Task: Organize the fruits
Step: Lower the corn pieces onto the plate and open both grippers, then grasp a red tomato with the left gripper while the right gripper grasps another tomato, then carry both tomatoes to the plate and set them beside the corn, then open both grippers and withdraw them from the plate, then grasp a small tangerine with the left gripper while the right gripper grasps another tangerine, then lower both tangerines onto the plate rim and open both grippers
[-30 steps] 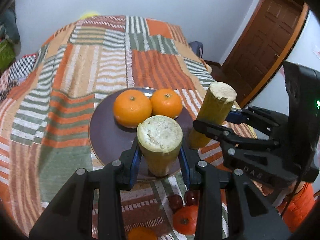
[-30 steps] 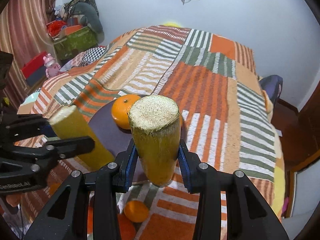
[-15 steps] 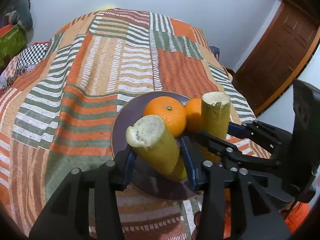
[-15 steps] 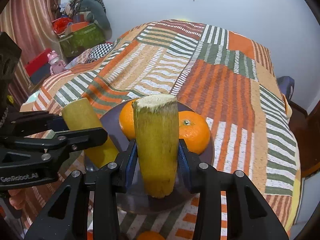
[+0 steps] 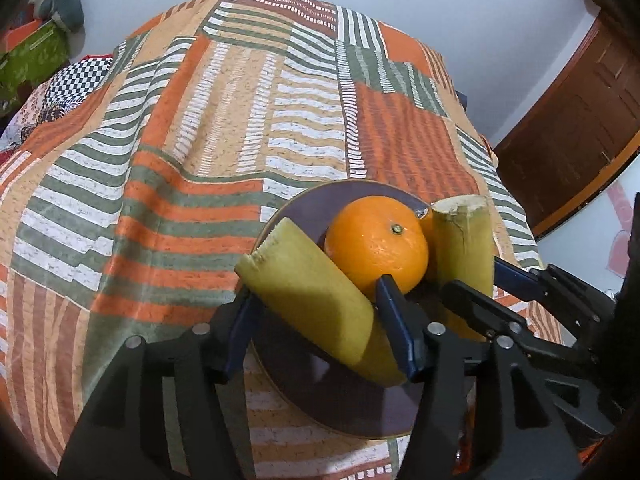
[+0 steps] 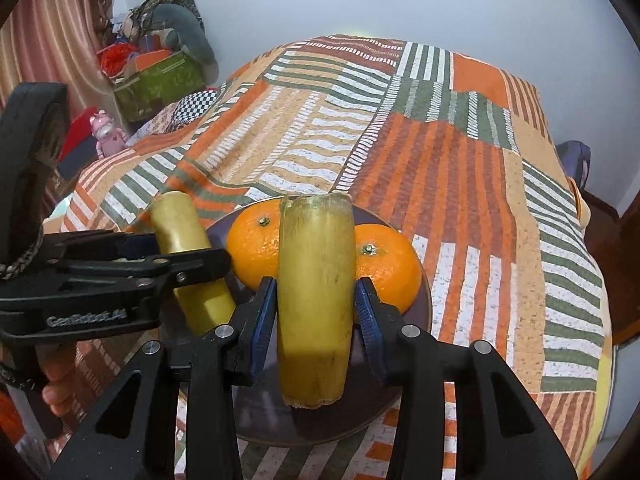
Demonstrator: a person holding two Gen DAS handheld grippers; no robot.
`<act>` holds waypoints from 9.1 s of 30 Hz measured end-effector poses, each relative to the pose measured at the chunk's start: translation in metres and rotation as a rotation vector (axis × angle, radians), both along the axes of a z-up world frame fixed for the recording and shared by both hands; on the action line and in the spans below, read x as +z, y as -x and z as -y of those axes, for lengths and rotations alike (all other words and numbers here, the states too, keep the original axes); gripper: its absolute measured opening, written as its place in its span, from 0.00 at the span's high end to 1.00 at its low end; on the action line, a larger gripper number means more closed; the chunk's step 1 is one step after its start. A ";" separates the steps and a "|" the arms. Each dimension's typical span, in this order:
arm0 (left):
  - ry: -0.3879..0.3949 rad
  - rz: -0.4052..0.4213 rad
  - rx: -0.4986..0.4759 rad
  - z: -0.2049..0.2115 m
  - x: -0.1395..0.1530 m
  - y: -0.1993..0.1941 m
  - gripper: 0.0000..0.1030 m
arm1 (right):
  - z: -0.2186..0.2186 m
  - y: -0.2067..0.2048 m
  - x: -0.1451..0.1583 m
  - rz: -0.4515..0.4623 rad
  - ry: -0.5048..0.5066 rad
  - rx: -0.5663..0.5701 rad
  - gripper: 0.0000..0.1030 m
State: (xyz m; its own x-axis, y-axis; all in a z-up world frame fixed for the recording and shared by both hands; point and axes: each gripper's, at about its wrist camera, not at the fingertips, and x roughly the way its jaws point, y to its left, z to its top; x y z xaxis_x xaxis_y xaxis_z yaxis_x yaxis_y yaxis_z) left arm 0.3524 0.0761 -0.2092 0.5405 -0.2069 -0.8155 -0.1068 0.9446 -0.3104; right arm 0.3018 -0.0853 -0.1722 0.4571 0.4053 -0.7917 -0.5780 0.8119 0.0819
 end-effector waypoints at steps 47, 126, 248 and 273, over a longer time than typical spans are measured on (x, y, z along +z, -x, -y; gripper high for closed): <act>-0.181 0.189 -0.205 0.071 0.094 0.173 0.26 | 0.077 0.130 0.055 0.106 -0.060 -0.098 0.41; -0.084 0.070 -0.217 0.079 0.031 0.063 0.53 | 0.067 0.051 0.015 -0.016 -0.147 -0.124 0.57; -0.157 0.117 -0.126 0.034 0.024 0.080 0.64 | 0.049 0.056 -0.002 -0.002 -0.108 -0.137 0.69; -0.167 0.064 -0.126 0.034 0.006 0.072 0.53 | 0.047 0.052 -0.010 0.000 -0.048 -0.121 0.60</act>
